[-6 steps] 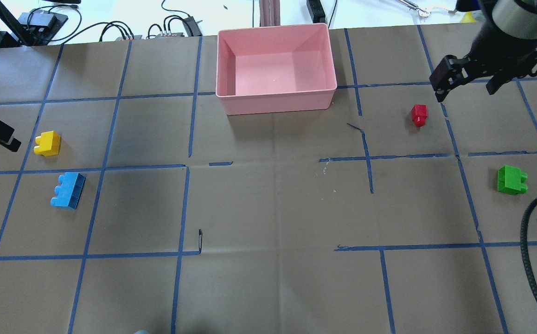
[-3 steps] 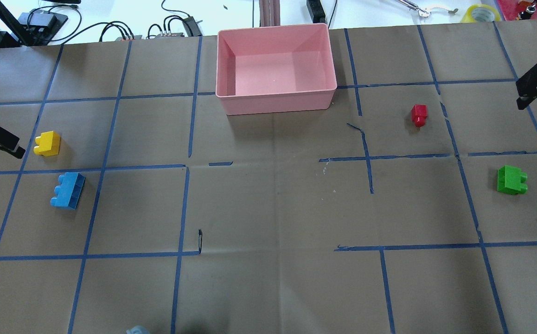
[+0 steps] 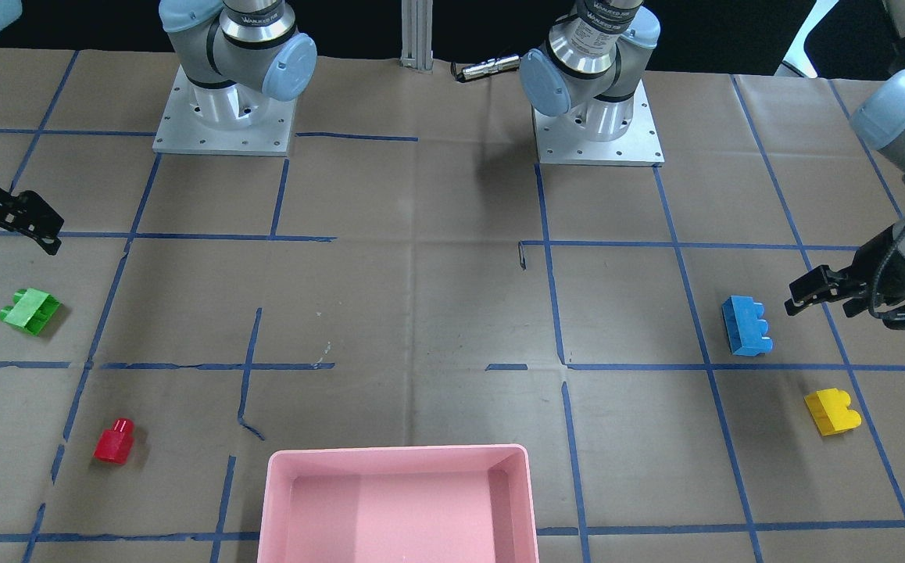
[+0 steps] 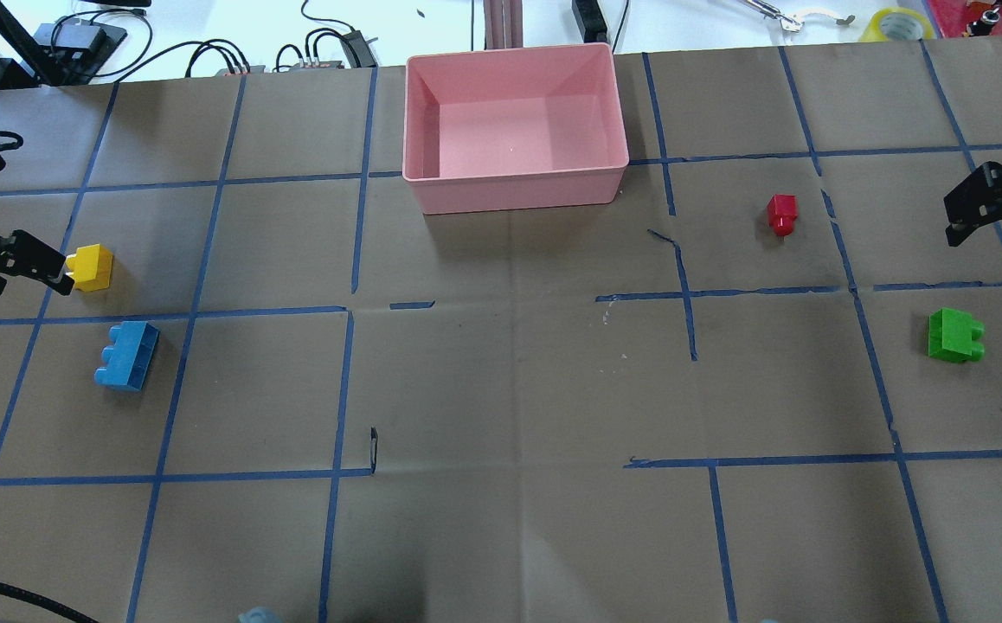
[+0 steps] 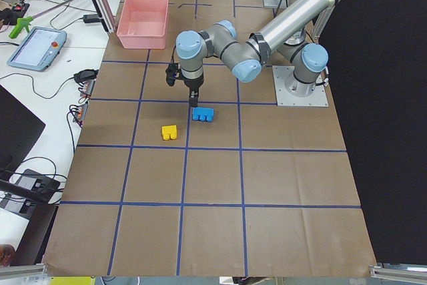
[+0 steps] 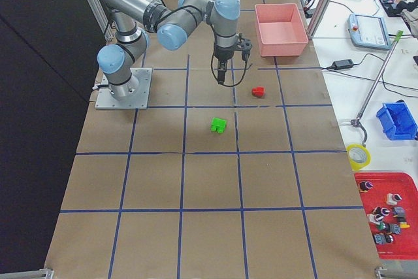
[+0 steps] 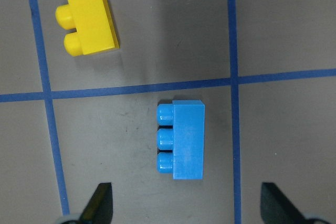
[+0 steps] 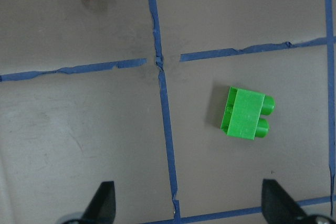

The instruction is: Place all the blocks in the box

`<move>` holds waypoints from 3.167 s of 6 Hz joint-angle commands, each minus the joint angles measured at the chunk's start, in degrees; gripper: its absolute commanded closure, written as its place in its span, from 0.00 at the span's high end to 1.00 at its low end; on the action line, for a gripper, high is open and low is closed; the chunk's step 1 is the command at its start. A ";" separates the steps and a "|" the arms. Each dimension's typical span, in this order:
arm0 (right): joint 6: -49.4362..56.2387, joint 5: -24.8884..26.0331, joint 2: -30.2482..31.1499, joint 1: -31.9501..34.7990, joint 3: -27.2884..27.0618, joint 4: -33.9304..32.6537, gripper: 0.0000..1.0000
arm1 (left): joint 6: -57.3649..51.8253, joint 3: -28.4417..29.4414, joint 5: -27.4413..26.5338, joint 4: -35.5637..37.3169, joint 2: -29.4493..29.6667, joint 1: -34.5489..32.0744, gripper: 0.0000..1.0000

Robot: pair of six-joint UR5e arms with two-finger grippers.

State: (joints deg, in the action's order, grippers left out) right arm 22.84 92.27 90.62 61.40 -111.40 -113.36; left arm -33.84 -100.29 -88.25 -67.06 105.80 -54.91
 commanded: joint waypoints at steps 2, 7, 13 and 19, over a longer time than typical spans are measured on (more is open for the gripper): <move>7.55 -0.95 -5.60 -7.23 -5.06 -9.15 0.99 | 4.31 -6.29 0.80 9.53 2.48 -0.90 0.99; 7.93 -0.87 -16.25 -10.43 -5.05 -21.55 1.00 | -5.17 -15.20 0.80 22.32 5.90 -0.37 0.99; 7.22 -0.87 -18.81 -10.43 -5.76 -22.95 0.99 | -7.47 -15.20 0.18 21.53 4.94 -0.19 0.90; 7.49 -0.34 -20.04 -11.92 -6.28 -24.01 0.95 | -7.20 -13.36 0.10 21.27 4.07 -0.37 0.02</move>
State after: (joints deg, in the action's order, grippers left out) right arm 30.32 91.92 70.60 49.89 -117.55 -137.43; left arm -41.15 -114.29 -88.07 -45.66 110.26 -55.21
